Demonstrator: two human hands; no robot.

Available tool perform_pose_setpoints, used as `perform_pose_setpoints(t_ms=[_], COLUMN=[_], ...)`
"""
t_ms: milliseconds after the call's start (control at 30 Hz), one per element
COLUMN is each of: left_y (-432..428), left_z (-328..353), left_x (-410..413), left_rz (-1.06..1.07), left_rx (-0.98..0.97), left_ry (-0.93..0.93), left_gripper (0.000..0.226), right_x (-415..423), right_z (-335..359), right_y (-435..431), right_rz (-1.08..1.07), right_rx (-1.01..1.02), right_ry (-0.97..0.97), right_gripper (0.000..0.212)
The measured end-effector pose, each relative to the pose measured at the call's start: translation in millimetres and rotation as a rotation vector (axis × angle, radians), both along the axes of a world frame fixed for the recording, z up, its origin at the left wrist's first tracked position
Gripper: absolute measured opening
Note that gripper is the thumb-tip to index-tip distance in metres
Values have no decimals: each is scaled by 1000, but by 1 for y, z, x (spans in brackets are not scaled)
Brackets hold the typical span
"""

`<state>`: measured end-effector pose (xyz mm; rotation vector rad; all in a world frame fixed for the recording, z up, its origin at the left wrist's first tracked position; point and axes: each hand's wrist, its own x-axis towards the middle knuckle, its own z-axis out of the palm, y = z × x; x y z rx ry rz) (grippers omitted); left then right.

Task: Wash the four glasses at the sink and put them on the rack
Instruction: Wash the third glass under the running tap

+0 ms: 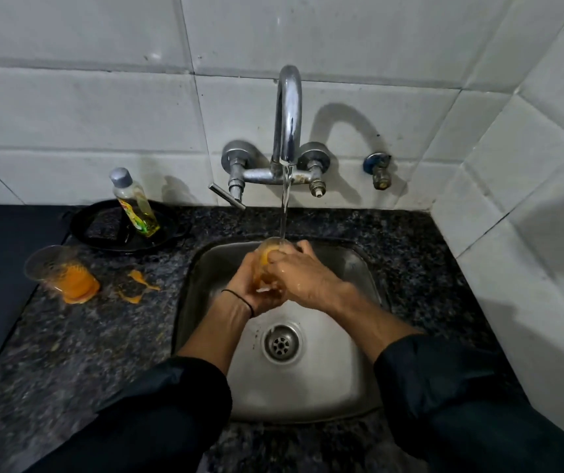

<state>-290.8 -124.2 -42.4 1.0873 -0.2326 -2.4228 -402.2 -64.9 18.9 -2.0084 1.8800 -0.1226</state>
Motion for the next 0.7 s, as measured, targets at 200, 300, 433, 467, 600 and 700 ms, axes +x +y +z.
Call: perform_pose_setpoints(t_ms=[200, 300, 433, 467, 600, 700], left_y=[2, -3, -1, 2, 10, 4], left_z=[-17, -19, -19, -18, -18, -6], left_x=[-6, 0, -1, -3, -9, -12], left_rz=[108, -34, 105, 165, 229, 76], left_rx=[-167, -155, -223, -236, -268, -82], left_ry=[72, -20, 23, 37, 54, -54], left_gripper=[51, 49, 42, 36, 29, 47], right_x=[7, 3, -5, -4, 16, 12], right_z=[-16, -28, -35, -33, -35, -41], right_y=[-14, -10, -7, -9, -13, -8], right_rz=[-338, -190, -84, -174, -570, -339], right_rx=[47, -146, -100, -56, -40, -184], right_ry=[-417, -135, -66, -275, -1009, -403], right_gripper=[24, 28, 44, 39, 21, 19])
